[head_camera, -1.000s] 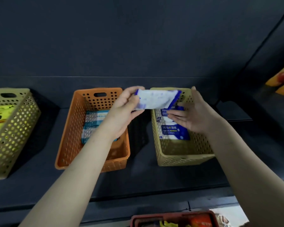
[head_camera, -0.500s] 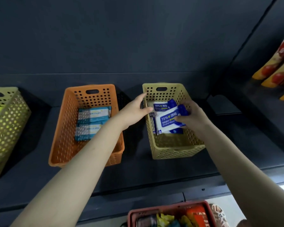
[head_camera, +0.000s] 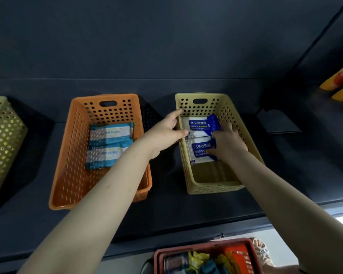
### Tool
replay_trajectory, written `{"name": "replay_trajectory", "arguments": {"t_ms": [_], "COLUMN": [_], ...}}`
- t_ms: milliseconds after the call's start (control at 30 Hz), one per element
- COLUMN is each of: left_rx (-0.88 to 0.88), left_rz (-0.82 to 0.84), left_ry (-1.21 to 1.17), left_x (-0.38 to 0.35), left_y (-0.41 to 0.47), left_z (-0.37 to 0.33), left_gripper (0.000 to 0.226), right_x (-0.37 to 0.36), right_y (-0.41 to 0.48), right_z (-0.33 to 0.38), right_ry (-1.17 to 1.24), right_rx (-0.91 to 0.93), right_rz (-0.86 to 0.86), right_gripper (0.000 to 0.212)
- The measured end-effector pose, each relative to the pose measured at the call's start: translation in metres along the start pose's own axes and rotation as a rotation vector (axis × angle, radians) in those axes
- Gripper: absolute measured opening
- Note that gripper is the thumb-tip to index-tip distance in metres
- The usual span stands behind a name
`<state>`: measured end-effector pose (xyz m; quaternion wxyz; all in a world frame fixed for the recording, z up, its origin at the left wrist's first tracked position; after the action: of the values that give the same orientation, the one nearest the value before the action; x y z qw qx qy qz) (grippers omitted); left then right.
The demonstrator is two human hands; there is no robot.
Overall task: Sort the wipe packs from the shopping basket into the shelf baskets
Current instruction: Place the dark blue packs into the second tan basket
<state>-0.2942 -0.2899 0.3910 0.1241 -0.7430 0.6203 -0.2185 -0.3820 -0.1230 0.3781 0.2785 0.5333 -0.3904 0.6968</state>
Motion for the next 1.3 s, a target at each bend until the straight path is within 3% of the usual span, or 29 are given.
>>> {"name": "replay_trajectory", "arguments": {"t_ms": [100,333,633,800,1000,1100,1300], "left_rx": [-0.003,0.019,0.040,0.052,0.049,-0.019,-0.265], "left_rz": [0.017,0.031,0.024,0.024,-0.013,-0.169,-0.466], "left_ry": [-0.016,-0.097,-0.178,-0.173,-0.090,0.100,0.205], "left_x": [0.000,0.000,0.002,0.003,0.002,0.001,-0.028], "left_y": [0.001,0.003,0.005,0.008,0.006,-0.007,-0.088], "left_z": [0.000,0.002,0.002,0.002,-0.003,-0.010,-0.020], "left_gripper": [0.075,0.074,0.077,0.078,0.079,0.071,0.048], "right_x": [0.000,-0.006,-0.012,-0.012,0.009,0.027,0.061], "right_y": [0.001,0.007,0.021,0.019,0.006,-0.009,-0.080], "right_z": [-0.005,-0.007,-0.010,-0.010,-0.012,-0.018,-0.034], "right_ry": [0.030,0.167,0.161,0.177,0.307,0.414,0.528], "right_rx": [0.117,0.116,0.192,0.183,0.147,0.164,0.254], "right_rz": [0.044,0.045,0.186,0.181,0.005,-0.110,-0.407], "right_gripper": [0.056,0.064,0.061,0.063,0.066,0.061,0.053]}}
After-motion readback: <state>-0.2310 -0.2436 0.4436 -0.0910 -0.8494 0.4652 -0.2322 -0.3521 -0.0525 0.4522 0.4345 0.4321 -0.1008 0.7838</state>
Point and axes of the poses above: each hand's wrist, its own y-axis towards the middle knuckle, its own x-axis out of the back of the hand, z = x × y, the point moved 1 cm from there along y, towards the middle knuckle, and after that the axes turned 9 degrees about x, right-handed, at the moved point
